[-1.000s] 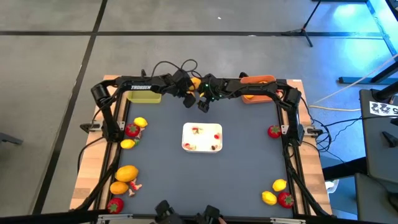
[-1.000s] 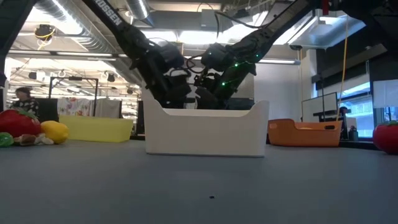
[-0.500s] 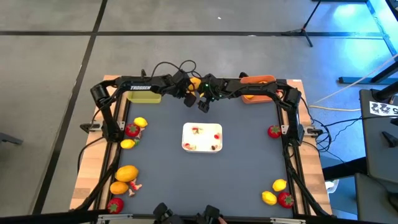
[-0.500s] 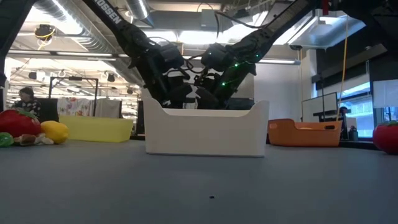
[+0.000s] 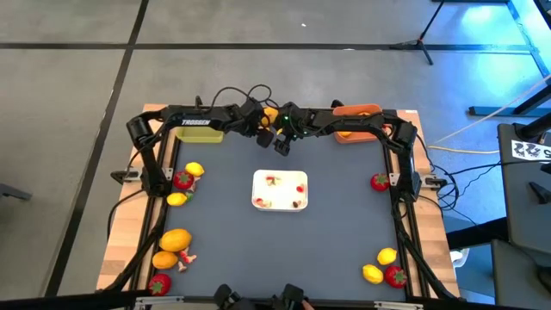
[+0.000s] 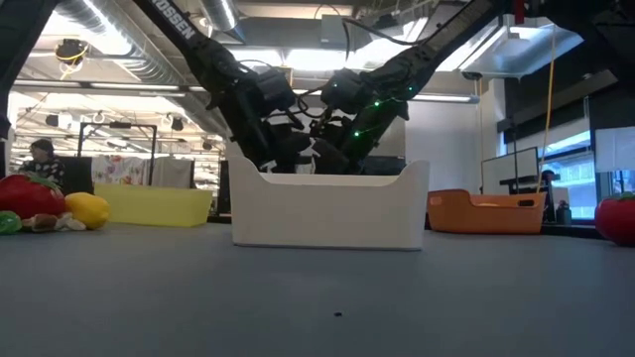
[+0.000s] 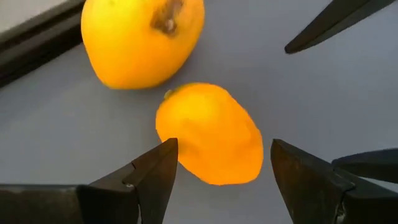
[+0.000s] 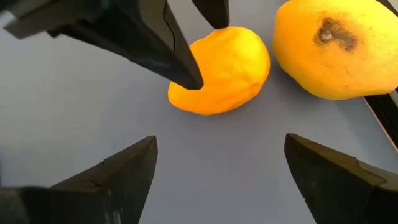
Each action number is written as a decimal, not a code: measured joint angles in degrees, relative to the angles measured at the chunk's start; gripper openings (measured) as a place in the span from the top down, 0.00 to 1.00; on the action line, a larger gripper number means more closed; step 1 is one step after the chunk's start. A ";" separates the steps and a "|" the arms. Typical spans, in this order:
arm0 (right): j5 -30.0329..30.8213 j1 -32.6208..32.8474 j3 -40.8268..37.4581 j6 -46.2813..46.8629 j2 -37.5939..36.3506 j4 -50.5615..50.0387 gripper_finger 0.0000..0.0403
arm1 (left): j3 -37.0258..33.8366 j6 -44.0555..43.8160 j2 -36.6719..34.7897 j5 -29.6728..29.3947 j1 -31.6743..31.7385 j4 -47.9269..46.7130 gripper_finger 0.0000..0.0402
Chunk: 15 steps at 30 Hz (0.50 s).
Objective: Sort produce into baskets
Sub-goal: Put the yellow lemon into the orange bin
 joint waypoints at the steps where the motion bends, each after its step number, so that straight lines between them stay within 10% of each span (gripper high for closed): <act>1: 0.00 0.00 0.00 0.00 0.00 0.04 0.14 | 0.02 -0.69 0.30 -0.02 -0.02 0.47 0.37; 15: 0.00 0.00 0.04 -0.16 0.98 0.45 0.14 | 0.13 -0.39 5.19 -0.02 -0.31 6.87 0.37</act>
